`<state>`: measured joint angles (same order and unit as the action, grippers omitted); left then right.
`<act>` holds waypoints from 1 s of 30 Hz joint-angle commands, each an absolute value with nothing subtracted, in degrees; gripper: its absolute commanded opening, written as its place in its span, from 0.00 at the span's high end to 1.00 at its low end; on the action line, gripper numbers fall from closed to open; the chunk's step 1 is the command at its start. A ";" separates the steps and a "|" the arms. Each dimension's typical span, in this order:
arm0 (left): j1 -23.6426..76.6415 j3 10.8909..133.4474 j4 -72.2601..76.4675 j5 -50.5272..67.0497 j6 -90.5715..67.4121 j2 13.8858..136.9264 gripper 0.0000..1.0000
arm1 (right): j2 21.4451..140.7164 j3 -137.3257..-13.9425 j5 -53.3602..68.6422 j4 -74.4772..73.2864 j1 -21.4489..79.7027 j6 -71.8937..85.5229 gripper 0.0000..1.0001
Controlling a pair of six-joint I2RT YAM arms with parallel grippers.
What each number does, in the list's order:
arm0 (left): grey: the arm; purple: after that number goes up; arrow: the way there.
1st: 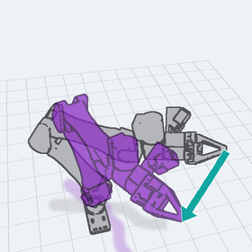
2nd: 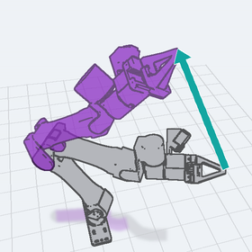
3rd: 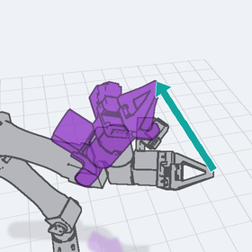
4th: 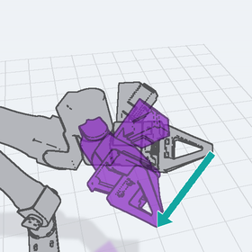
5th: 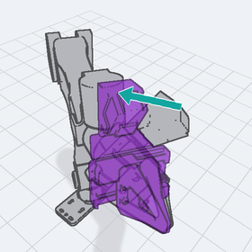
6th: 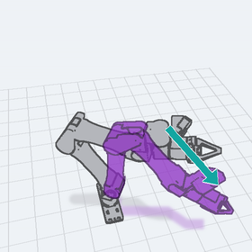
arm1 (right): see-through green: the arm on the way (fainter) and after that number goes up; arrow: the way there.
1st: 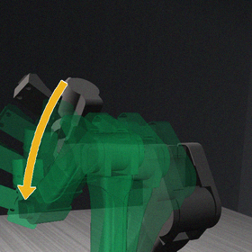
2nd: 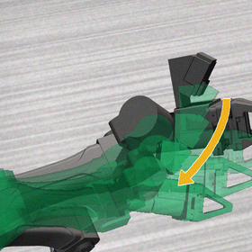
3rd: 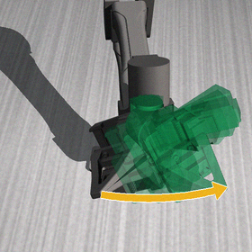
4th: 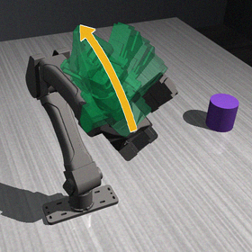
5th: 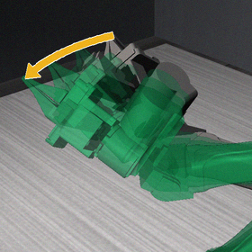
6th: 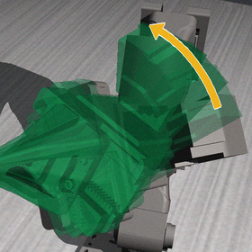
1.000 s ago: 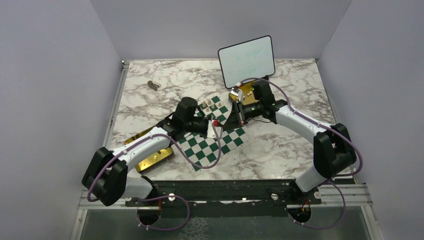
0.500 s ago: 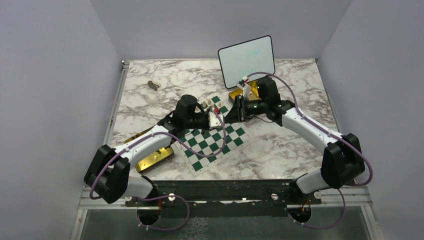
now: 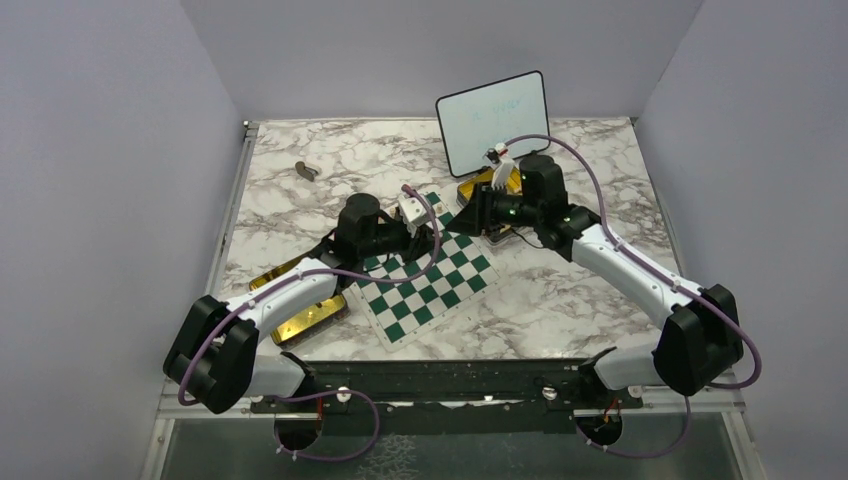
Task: Set up the chess pieces on the board
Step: Place the chess piece on the chessboard.
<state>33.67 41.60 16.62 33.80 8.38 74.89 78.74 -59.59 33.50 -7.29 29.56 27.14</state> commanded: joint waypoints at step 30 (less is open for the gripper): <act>32.37 40.19 20.85 29.14 -9.59 73.61 0.85 | 82.72 -61.72 23.12 -5.75 37.10 27.68 0.77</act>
<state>32.73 40.34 17.87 31.55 -6.00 74.46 82.24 -60.60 25.61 -5.23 36.47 26.35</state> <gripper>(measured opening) 0.215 0.189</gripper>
